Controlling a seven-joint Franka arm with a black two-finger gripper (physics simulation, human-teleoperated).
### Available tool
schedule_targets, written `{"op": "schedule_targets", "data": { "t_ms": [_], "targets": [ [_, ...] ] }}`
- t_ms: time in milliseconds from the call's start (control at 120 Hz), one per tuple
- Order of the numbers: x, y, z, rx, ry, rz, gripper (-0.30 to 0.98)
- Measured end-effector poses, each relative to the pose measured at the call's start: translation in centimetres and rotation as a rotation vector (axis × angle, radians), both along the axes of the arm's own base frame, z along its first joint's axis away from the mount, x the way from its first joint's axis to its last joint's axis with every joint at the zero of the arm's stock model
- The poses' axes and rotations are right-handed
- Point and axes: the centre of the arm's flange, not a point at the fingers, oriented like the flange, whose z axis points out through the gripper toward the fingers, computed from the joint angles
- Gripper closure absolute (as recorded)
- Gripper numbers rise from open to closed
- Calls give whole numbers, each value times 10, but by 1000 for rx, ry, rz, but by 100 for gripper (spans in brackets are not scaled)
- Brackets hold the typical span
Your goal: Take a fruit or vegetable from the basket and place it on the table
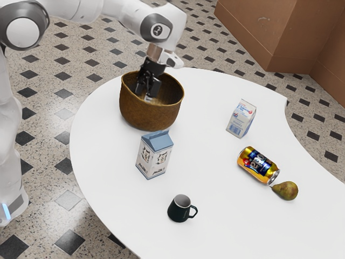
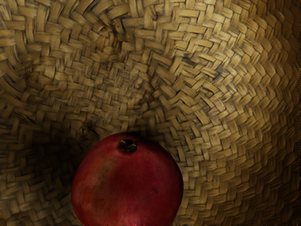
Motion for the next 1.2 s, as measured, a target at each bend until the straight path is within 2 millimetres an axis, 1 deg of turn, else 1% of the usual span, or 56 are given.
{"op": "schedule_targets", "data": {
  "t_ms": [108,233,350,450,800,942,1200],
  "targets": [
    [0,0,-3,-2,11,0,0],
    [-4,3,-11,-10,30,8,0],
    [-6,3,-13,-13,36,9,0],
    [-4,1,-14,-20,34,8,0],
    [4,-5,-27,-17,56,5,0],
    [6,-5,-28,-7,61,-1,0],
    [10,-5,-37,-2,77,-8,0]
  ]
}}
